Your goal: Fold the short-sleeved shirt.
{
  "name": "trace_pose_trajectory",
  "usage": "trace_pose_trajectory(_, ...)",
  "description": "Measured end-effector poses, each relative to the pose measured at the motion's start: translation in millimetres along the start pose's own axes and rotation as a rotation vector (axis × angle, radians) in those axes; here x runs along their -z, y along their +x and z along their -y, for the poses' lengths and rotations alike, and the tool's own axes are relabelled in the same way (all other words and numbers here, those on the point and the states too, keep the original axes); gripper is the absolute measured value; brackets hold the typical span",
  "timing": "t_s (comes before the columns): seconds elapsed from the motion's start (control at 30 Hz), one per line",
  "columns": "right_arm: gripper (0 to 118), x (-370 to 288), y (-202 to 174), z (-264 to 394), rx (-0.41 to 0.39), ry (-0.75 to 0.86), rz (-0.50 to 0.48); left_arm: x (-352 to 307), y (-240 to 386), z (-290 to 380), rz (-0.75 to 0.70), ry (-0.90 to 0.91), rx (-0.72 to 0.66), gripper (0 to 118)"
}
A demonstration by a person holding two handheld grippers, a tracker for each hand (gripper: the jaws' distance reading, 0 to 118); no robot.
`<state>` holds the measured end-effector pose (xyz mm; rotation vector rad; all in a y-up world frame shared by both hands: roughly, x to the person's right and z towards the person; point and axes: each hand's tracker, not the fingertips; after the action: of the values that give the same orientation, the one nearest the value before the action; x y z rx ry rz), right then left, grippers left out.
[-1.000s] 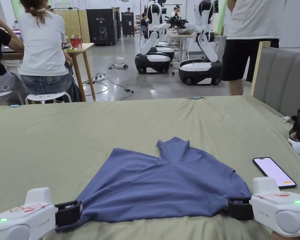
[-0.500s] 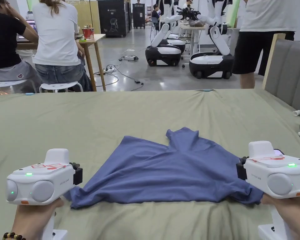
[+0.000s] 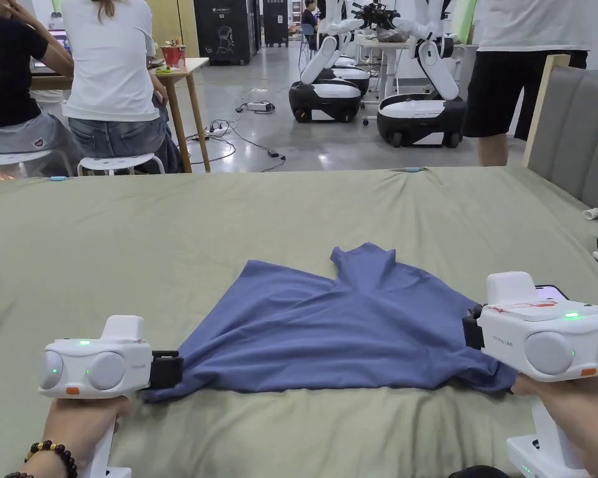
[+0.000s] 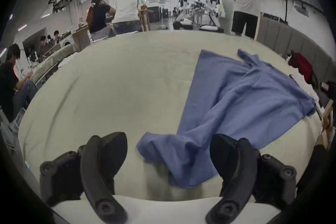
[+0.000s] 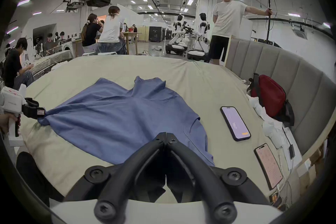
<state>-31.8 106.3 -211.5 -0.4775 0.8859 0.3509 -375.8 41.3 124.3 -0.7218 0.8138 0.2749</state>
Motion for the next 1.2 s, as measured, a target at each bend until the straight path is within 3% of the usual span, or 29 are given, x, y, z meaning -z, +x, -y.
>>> trace_pose_trajectory(0.03,0,0,0,0,-0.001,-0.004,0.0,3,0,3,0.012,-0.017,-0.004,85)
trace_pose_trajectory(0.13,0,6,4,2,-0.002,-0.015,0.002,5,1,12,0.072,-0.042,-0.023,25)
trace_pose_trajectory(0.17,0,6,4,2,-0.004,-0.018,0.003,3,2,13,0.084,-0.027,-0.034,10)
trace_pose_trajectory(0.2,0,7,5,3,-0.006,-0.022,0.003,3,3,12,0.087,-0.017,-0.033,4)
trace_pose_trajectory(0.47,0,17,9,-14,-0.014,-0.035,-0.012,-16,11,-20,0.061,0.023,-0.01,3)
trace_pose_trajectory(0.73,3,100,13,-100,-0.014,-0.077,-0.096,-19,32,-82,0.09,0.088,0.027,3)
trace_pose_trajectory(0.77,21,117,13,-113,-0.021,-0.088,-0.095,-15,37,-89,0.095,0.095,0.035,3)
trace_pose_trajectory(0.83,74,157,17,-134,-0.025,-0.128,-0.122,-6,46,-99,0.093,0.1,0.047,3)
trace_pose_trajectory(0.87,91,179,18,-141,-0.01,-0.171,-0.137,0,50,-103,0.094,0.092,0.051,3)
trace_pose_trajectory(0.93,90,216,21,-152,-0.009,-0.211,-0.137,8,55,-107,0.105,0.085,0.05,3)
trace_pose_trajectory(1.2,86,321,28,-143,-0.128,-0.431,-0.062,34,61,-100,0.149,0.062,0.029,3)
